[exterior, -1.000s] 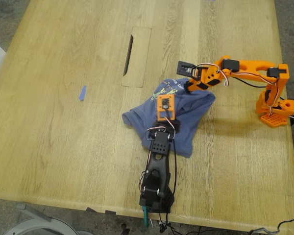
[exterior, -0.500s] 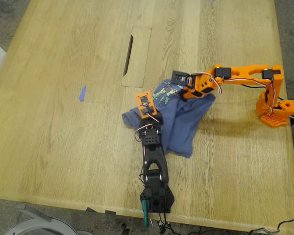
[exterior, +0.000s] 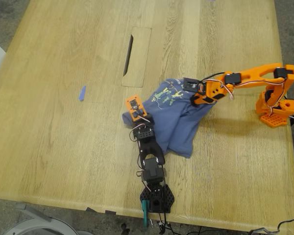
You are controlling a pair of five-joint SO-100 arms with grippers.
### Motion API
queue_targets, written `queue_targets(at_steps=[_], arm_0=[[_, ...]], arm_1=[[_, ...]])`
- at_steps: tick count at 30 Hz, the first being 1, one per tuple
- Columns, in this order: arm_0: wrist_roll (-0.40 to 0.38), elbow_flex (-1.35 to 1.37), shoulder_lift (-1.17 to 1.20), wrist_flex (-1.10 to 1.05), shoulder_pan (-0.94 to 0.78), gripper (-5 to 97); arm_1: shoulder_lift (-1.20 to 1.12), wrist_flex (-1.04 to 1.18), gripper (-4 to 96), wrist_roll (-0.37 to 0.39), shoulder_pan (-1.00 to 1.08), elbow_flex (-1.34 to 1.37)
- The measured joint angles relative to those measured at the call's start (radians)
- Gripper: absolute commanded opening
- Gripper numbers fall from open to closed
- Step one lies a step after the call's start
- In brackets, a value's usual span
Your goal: Fold a T-shirt
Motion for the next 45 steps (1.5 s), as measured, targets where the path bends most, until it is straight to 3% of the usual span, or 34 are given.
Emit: queue_targets(at_steps=[12,21,34,45], arm_0=[[-0.011,-0.002,-0.097,-0.046,-0.117,0],[-0.011,-0.014,-0.054,0.029,-0.124,0],[-0.005,-0.12,0.311,0.431,0.011,0],[-0.005,-0.121,0.281,0.318,0.227,0]], arm_1=[[0.374,0.089,-0.1,0.008,0.031,0.333],[0.457,0.179,-0.1,0.008,0.064,0.305],[0.114,0.431,-0.1,0.008,0.034,-0.368],[-0.238,0.14,-0.1,0.002,-0.003,-0.52]])
